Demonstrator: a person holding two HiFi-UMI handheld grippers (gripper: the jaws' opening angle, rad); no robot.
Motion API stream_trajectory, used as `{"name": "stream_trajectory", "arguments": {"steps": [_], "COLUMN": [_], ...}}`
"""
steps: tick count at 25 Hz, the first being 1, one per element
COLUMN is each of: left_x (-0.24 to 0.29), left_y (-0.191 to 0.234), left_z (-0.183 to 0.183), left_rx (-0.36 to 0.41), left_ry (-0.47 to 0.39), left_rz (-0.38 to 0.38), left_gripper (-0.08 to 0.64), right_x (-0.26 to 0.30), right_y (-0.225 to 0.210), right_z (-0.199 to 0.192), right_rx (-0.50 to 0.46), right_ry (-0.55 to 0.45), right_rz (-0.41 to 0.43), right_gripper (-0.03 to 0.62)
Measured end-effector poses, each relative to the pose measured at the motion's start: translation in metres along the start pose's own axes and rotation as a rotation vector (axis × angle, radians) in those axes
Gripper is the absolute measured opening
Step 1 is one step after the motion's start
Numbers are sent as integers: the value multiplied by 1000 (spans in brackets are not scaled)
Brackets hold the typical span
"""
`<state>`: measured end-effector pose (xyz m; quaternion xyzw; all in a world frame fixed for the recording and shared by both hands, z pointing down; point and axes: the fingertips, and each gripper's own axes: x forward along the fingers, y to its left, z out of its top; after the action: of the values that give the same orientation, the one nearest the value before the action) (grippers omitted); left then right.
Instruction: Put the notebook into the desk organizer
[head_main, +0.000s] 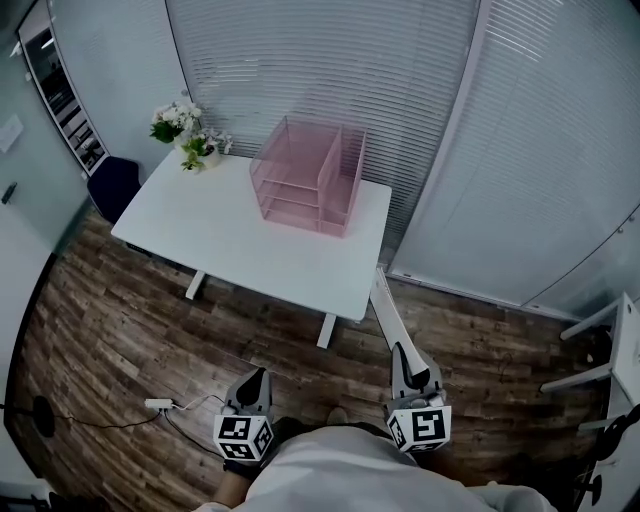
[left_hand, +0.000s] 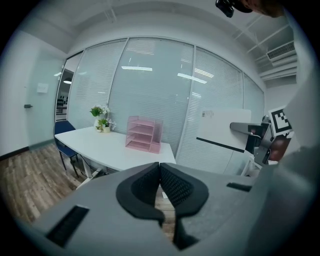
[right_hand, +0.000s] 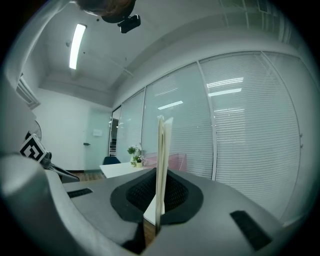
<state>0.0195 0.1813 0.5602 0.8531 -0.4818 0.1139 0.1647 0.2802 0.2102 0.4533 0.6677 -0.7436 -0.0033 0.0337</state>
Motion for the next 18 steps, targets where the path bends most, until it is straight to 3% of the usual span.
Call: {"name": "stream_trajectory", "arguments": {"steps": [8, 18], "left_x": [10, 82], "left_y": [29, 113], "left_z": [-12, 30], "left_rx": [-45, -43], "left_ry": [11, -16], "left_rz": [38, -20], "left_gripper": [9, 9], "right_x": [38, 129], "right_y": [6, 22], "right_z": [-3, 5], "right_rx": [-14, -40], "right_ry": [-5, -2], "right_rz": [24, -58], "right_gripper": [23, 23]}}
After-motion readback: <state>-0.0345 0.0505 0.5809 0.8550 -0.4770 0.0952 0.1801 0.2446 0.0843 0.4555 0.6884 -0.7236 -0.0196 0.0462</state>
